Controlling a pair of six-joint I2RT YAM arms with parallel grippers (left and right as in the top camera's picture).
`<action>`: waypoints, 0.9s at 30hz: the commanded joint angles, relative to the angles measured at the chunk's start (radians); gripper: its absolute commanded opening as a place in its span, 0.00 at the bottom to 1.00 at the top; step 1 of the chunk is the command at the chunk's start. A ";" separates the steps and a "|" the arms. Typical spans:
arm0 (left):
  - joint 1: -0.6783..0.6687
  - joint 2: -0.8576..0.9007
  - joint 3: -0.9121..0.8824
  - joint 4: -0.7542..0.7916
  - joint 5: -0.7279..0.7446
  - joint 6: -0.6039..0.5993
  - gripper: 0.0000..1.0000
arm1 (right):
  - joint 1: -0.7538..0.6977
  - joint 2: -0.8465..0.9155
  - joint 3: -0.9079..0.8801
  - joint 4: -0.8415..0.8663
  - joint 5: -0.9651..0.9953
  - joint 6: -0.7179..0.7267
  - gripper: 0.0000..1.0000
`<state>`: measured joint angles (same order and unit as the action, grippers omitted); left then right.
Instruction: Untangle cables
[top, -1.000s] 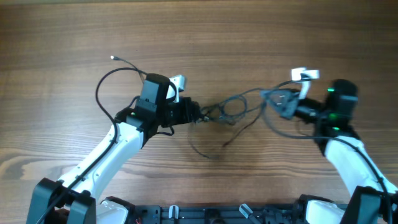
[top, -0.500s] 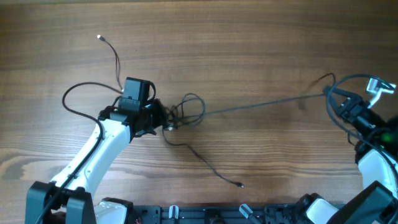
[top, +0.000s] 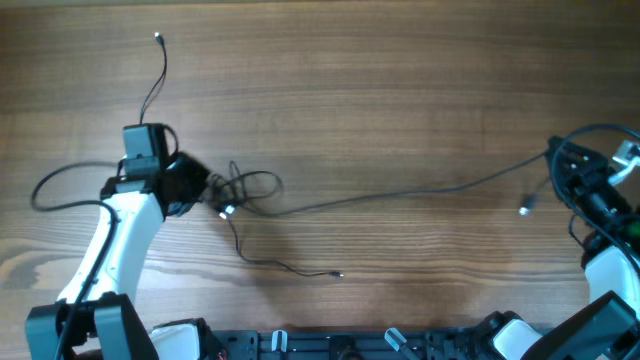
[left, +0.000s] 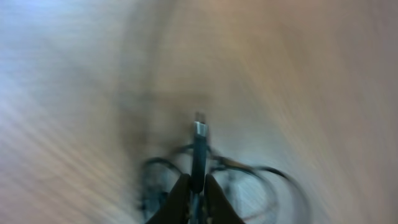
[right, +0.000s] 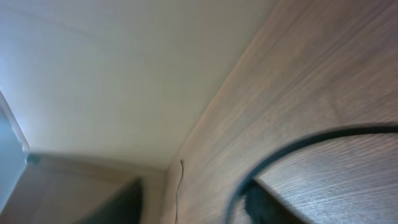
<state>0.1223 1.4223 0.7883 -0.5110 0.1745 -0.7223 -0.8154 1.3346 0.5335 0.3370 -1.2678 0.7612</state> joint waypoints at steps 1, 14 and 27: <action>-0.112 -0.003 -0.004 0.117 0.282 0.142 0.04 | 0.115 -0.016 0.014 0.002 0.012 -0.064 1.00; -0.268 -0.003 -0.004 0.243 0.217 -0.004 0.64 | 0.980 -0.016 0.014 -0.364 0.649 0.095 1.00; -0.343 0.196 -0.004 0.200 0.037 -0.027 0.43 | 1.261 0.005 0.014 -0.428 0.915 0.242 0.99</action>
<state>-0.2173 1.5616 0.7834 -0.3130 0.2394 -0.7265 0.3840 1.3293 0.5449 -0.0959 -0.4168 0.8867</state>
